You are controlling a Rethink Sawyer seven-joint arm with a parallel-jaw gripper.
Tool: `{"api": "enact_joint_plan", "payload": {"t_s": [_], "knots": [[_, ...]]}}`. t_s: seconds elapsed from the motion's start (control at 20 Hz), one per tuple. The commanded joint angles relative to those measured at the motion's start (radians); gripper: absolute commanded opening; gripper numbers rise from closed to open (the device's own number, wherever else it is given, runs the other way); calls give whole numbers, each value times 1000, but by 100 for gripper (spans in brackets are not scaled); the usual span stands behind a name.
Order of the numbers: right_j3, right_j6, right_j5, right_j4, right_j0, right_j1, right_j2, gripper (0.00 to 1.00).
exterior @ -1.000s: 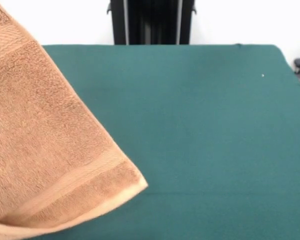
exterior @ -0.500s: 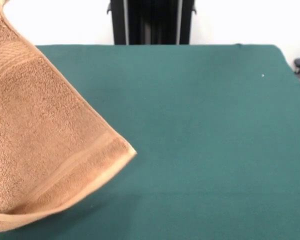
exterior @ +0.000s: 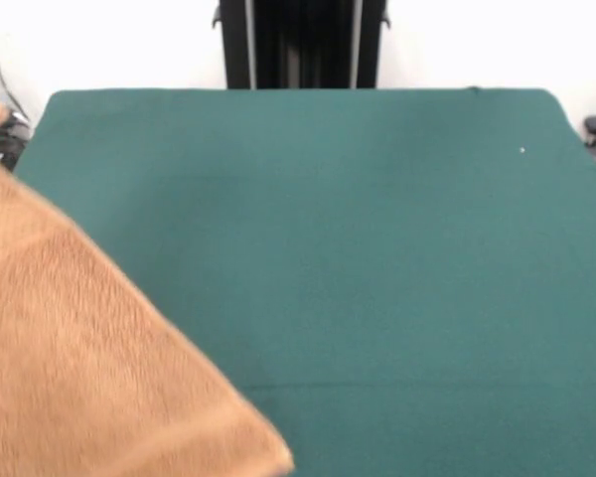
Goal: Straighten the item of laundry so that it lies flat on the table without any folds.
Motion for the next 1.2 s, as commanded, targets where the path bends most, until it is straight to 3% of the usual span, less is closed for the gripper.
{"api": "enact_joint_plan", "payload": {"t_s": [0.05,0.3,0.45,0.8,1.2], "knots": [[152,-28,-133,17,48,31,27,0],[219,-11,-279,29,44,43,20,0],[252,47,-284,16,51,40,-14,0],[453,195,-418,51,18,9,-39,0],[618,285,-577,34,7,-10,-92,0]]}}
